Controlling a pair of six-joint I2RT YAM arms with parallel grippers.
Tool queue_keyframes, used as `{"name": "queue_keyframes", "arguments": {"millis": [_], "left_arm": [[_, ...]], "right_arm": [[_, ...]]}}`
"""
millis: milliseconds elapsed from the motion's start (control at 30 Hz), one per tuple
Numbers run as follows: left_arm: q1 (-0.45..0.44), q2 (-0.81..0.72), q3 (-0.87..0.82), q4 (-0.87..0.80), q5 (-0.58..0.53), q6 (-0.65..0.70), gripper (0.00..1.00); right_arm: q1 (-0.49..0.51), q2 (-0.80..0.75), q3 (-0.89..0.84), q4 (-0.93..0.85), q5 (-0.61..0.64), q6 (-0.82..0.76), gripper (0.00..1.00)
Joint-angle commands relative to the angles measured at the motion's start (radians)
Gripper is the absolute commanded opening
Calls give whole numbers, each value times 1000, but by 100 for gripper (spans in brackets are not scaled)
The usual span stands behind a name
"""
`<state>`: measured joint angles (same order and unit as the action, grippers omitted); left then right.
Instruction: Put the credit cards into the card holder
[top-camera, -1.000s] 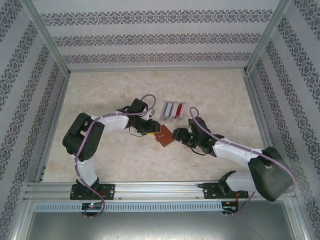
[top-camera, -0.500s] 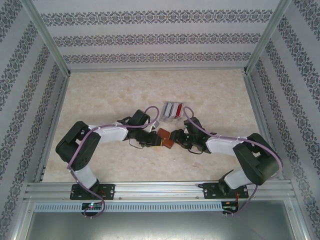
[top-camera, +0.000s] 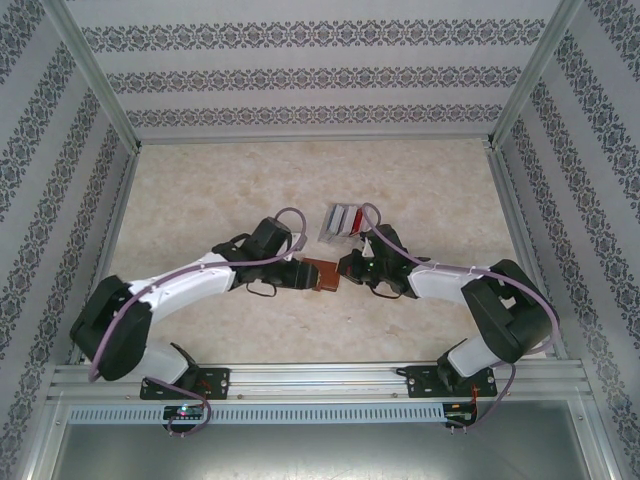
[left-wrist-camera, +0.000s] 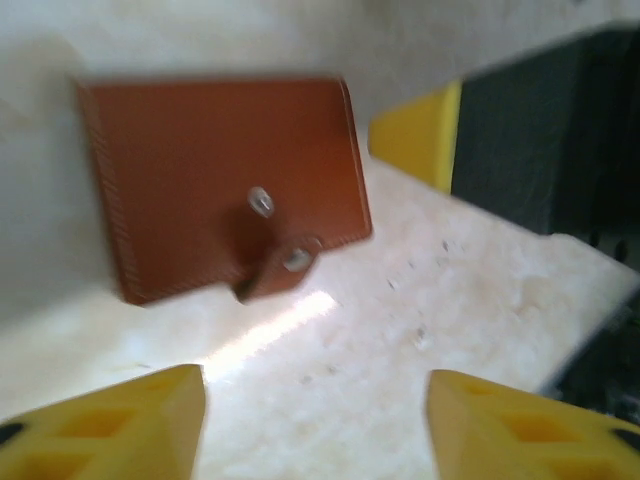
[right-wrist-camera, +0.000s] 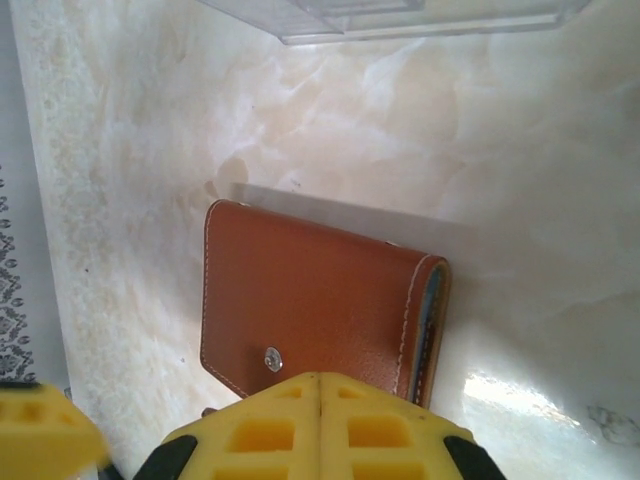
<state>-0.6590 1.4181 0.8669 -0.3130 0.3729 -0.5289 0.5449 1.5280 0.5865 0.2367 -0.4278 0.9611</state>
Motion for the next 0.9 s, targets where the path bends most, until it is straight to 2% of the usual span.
{"name": "queue_keyframes", "arguments": {"millis": [0,33,100,133,200,267,400,567,667,800,867], "left_arm": [[7,-13,45,-106,-262,172,66],[7,11,41,-78,-273,232,66],[7,73,54,-53,-278,298,65],[11,117,93,-83,-306,258,64],[31,207,164,-137,-247,176,59],[39,257,162,-78,-144,113,55],[39,294,152,-33,-110,53,54],[39,301,127,24,1,17,43],[37,287,86,88,83,-27,35],[37,261,44,115,120,-54,28],[37,246,25,115,127,-62,27]], "right_arm": [[-11,19,30,-29,-46,-22,17],[-12,20,30,-47,-48,-12,24],[-13,19,17,-48,-54,18,29],[-13,20,8,-45,-55,35,32],[-13,20,1,-39,-56,46,36],[-13,20,-4,-47,-50,45,43],[-18,24,-23,-47,-32,63,50],[-17,46,-34,-9,-55,76,48],[-16,68,-28,45,-97,78,40],[-17,55,-21,51,-100,68,28],[-20,46,-9,25,-103,45,26]]}}
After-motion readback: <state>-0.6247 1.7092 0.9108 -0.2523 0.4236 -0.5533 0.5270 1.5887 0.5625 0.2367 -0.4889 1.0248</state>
